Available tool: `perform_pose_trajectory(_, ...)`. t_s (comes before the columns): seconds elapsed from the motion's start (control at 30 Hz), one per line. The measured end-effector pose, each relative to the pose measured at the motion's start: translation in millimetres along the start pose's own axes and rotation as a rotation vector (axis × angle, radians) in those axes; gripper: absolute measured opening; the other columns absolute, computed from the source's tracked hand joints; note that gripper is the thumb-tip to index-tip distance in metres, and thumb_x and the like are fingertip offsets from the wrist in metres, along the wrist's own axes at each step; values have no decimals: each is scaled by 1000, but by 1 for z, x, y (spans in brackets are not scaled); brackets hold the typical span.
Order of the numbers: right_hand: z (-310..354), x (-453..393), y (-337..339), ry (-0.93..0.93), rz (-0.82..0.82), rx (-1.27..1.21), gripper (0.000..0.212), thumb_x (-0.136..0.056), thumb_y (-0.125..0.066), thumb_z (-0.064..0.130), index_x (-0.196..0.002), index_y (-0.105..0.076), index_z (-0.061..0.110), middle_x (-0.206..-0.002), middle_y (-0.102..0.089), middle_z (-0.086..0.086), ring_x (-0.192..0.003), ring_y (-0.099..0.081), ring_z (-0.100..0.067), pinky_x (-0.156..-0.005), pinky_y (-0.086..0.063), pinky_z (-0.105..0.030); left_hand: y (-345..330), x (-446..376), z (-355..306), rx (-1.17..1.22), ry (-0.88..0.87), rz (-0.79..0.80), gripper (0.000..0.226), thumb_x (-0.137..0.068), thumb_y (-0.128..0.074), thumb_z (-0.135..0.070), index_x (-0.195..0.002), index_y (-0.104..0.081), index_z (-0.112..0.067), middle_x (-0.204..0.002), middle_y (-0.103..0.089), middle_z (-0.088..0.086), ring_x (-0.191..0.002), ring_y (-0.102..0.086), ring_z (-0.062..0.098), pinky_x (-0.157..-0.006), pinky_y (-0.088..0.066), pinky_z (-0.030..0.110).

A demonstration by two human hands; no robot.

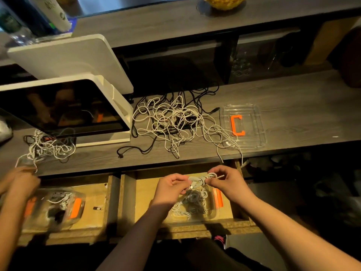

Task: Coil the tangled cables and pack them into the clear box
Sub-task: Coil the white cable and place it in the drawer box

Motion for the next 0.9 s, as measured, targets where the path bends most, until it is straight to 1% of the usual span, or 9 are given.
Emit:
perform_pose_trajectory(0.1,-14,-6,-20,-44,21,65,15,-81,-80,19,-91,-70,15,-86,-67,2,-80,-62,-13,-67,-47,-20,8,-11,17,-59,1,-95,6,-82,-79,-6,-83,-77,-12,-73,-72,-1,-59,-61,1,-61,-48,17)
perform_pose_trajectory(0.17,-23,-11,-24,-75,21,105,17,-81,-80,18,-91,-69,11,-79,-63,5,-72,-57,-8,-59,-42,-16,7,-18,25,-115,6,-108,6,-81,-81,-7,-85,-78,-12,-79,-74,2,-65,-64,6,-67,-50,21)
perform_pose_trajectory(0.27,-35,-17,-21,-113,41,155,23,-81,-81,20,-95,-65,11,-80,-63,2,-73,-58,-12,-59,-43,-19,2,-23,37,-200,-1,-89,8,-80,-83,-13,-86,-79,-16,-87,-77,3,-81,-72,17,-78,-57,30)
perform_pose_trajectory(0.33,-43,-20,-19,-128,82,221,30,-81,-81,25,-101,-62,15,-89,-65,0,-80,-61,-15,-63,-45,-23,4,-24,47,-219,19,-100,10,-80,-83,-18,-85,-77,-25,-87,-77,-2,-83,-73,14,-82,-58,32)
perform_pose_trajectory(0.4,-50,-21,-19,-129,128,312,35,-82,-80,29,-109,-59,19,-97,-64,2,-85,-61,-15,-62,-45,-20,9,-23,56,-236,70,-129,11,-80,-81,-23,-87,-76,-29,-88,-77,-5,-86,-72,15,-85,-59,35)
perform_pose_trajectory(0.47,-54,-25,-17,-120,153,363,35,-85,-77,29,-113,-59,20,-100,-64,1,-84,-61,-12,-64,-44,-19,11,-22,59,-247,124,-137,10,-83,-77,-23,-85,-73,-31,-89,-76,-5,-90,-71,18,-81,-58,32)
perform_pose_trajectory(0.57,-59,-32,-12,-105,189,406,28,-90,-70,28,-114,-58,21,-100,-68,0,-75,-58,-3,-60,-42,-14,9,-21,61,-245,190,-113,13,-91,-70,-16,-86,-73,-28,-89,-74,-2,-85,-68,16,-66,-52,22)
perform_pose_trajectory(0.7,-70,-41,-2,-34,202,580,38,-93,-66,32,-128,-54,21,-108,-69,-1,-91,-65,-15,-75,-51,-24,-6,-27,59,-250,216,-50,8,-94,-66,-19,-90,-74,-21,-89,-73,7,-77,-63,13,-65,-49,24)
perform_pose_trajectory(0.9,-66,-76,34,-14,111,577,32,-93,-65,35,-117,-63,13,-103,-71,-6,-97,-66,-23,-82,-52,-32,-59,-70,27,-298,111,51,12,-96,-62,-13,-98,-73,-7,-69,-62,-1,-61,-53,9,-54,-41,20)
Point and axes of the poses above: each hand's wrist, its own x-axis away from the middle knuckle, its own y-axis out of the back of the hand, z = x × y, the point moved 5 cm from there along -x, towards the middle knuckle
